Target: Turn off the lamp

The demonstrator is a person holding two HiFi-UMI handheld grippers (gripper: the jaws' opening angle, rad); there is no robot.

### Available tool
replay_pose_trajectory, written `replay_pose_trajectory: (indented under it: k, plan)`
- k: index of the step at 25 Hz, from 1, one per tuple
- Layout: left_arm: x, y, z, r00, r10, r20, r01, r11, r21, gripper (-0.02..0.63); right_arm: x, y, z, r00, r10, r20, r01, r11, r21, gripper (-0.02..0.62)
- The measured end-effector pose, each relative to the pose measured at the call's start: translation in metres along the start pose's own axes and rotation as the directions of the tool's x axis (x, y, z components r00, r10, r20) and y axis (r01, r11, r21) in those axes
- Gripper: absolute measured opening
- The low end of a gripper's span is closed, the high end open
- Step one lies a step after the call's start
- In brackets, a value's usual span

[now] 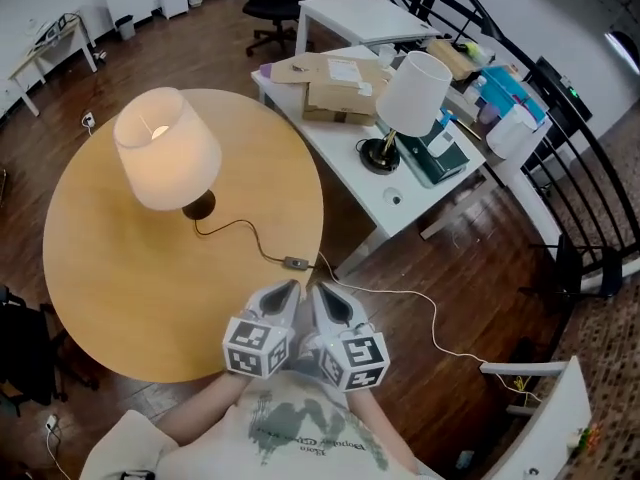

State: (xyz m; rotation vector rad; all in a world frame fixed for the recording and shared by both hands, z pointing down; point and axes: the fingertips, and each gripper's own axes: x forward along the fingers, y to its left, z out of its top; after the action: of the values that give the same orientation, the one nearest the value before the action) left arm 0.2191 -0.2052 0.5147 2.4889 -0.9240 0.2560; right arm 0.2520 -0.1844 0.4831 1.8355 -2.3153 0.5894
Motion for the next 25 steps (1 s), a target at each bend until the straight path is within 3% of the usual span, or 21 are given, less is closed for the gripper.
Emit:
replay_pose_trajectory:
  k: [12,25]
  plan:
    - [0.065,0.035,-0.022,0.975,0.220,-0.033,-0.221,0.974,-0.053,0.002,0.026,-0.053,-0.014,0.985,0.152,-0.084,-0.153,0.988,-0.011,0.000]
    - [0.099,0.072,-0.047,0.954,0.286,-0.092,-0.293,0.952,-0.083,0.033,0.045,-0.077,-0.018,0.973,0.195,-0.125,-0.198,0.980,-0.008,0.000]
